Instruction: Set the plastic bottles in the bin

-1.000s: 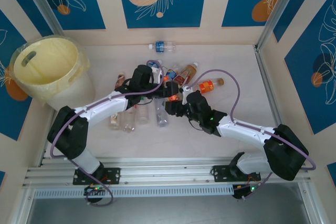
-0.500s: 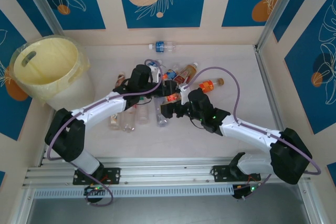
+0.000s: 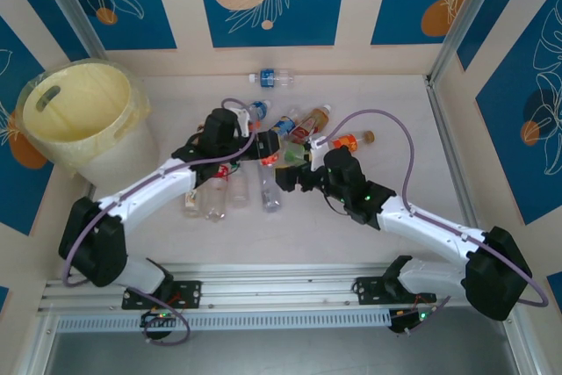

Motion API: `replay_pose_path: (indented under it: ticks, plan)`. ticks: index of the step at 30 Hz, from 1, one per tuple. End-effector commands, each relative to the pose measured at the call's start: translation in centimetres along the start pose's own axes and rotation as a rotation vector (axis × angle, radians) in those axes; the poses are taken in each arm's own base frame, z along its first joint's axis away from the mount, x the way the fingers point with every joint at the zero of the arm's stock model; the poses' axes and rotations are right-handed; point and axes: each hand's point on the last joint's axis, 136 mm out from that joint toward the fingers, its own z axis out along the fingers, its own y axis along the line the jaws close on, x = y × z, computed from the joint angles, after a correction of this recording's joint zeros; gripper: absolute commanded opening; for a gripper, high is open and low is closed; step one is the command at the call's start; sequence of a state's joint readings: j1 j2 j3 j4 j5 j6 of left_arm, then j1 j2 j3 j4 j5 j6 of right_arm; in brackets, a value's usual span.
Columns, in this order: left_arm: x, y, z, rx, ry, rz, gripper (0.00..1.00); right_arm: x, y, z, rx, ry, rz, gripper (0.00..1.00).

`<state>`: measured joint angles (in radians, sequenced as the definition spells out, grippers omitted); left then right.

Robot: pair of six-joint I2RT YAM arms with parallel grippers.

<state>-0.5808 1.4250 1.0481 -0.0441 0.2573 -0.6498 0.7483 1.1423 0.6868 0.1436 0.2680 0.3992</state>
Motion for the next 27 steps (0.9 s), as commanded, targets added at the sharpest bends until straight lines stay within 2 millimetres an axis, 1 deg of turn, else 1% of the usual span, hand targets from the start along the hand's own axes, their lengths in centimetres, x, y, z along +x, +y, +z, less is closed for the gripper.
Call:
replay_pose_path:
  ticks: [1,4,6,8,9,11,14,17,19,21,23,27]
  plan:
    - [-2.8,0.6,-3.9,-0.09,-0.134,0.09,0.52,-0.8,-3.1,-0.3,0.14,-0.039,0.081,1.0]
    - [-4.2,1.6,-6.7,-0.202,-0.189,0.159,0.52,-0.5,-4.9,-0.4,0.213,-0.033,0.146,1.0]
    - [-5.4,1.9,-8.8,-0.28,-0.227,0.218,0.52,-0.5,-5.7,-0.5,0.239,-0.032,0.173,1.0]
    - [-7.2,2.2,-11.5,-0.372,-0.288,0.28,0.52,-0.4,-6.4,-0.6,0.265,-0.029,0.202,1.0]
    - [-8.2,1.9,-12.7,-0.406,-0.321,0.316,0.52,-0.4,-6.7,-0.5,0.272,-0.028,0.211,1.0]
    - [-10.6,1.4,-15.7,-0.487,-0.415,0.388,0.52,-0.4,-7.0,-0.4,0.282,-0.026,0.229,1.0]
    - [-13.8,0.6,-20.0,-0.606,-0.559,0.454,0.53,-0.4,-7.1,-0.3,0.281,-0.023,0.248,0.99]
    - [-16.1,-0.1,-23.5,-0.656,-0.678,0.477,0.53,-0.4,-7.0,0.0,0.275,-0.015,0.255,1.0]
    - [-17.3,0.0,-25.6,-0.697,-0.742,0.48,0.53,-0.4,-7.0,0.2,0.278,-0.009,0.256,1.0]
    - [-18.4,0.5,-27.9,-0.76,-0.793,0.473,0.52,-0.5,-7.1,0.3,0.28,-0.008,0.258,1.0]
    - [-19.4,1.5,-30.1,-0.833,-0.839,0.463,0.52,-0.4,-7.0,0.6,0.279,-0.003,0.26,1.0]
    - [-20.7,4.0,-33.9,-0.957,-0.895,0.408,0.52,-0.7,-6.8,1.2,0.265,0.008,0.253,1.0]
